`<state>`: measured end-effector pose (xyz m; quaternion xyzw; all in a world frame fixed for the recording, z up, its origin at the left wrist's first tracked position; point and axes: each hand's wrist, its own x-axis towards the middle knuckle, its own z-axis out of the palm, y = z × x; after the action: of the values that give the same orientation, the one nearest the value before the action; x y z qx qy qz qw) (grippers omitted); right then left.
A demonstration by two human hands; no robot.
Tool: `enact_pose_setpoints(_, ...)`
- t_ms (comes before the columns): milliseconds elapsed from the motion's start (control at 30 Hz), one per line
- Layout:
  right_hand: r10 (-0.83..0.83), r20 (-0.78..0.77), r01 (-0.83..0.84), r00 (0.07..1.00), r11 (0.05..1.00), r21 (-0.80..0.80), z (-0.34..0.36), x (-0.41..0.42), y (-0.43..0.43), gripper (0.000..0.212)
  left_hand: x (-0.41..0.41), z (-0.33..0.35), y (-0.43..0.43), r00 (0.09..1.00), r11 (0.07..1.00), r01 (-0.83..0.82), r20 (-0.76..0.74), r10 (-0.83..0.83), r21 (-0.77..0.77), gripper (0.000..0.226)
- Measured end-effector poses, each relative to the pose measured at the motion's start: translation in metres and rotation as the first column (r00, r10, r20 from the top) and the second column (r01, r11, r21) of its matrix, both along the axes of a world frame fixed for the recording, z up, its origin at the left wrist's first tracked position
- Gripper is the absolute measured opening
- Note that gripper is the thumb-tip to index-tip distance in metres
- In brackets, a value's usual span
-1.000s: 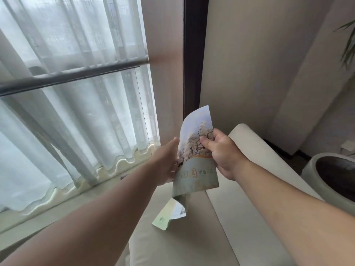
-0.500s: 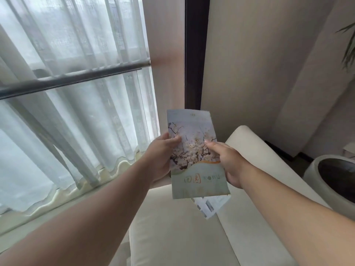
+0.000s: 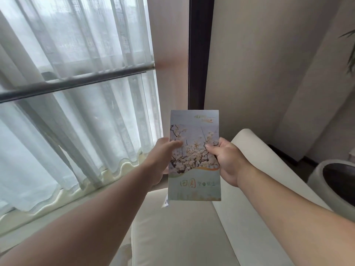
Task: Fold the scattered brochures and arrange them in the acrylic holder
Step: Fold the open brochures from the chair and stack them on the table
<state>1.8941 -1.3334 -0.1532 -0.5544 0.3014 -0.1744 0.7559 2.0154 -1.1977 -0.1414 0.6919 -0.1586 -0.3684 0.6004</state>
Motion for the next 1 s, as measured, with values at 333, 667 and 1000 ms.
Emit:
enact_pose_setpoints(333, 0.008, -0.022, -0.01, 1.0, 0.995, -0.097, -0.005, -0.006, -0.004, 0.02, -0.016, 0.009, -0.002, 0.959, 0.996, -0.038, -0.282, 0.014, -0.08, 0.028)
enact_pose_setpoints(667, 0.093, -0.018, -0.093, 0.995, 0.996, -0.003, -0.016, 0.002, 0.003, 0.015, -0.03, -0.008, 0.015, 0.977, 0.977, -0.213, -0.021, 0.212, -0.033, 0.025)
enact_pose_setpoints(1000, 0.246, -0.028, -0.247, 0.969, 0.966, -0.081, -0.001, 0.043, 0.109, 0.019, -0.018, 0.004, 0.134, 0.936, 0.945, -0.315, -0.193, 0.294, -0.088, 0.026)
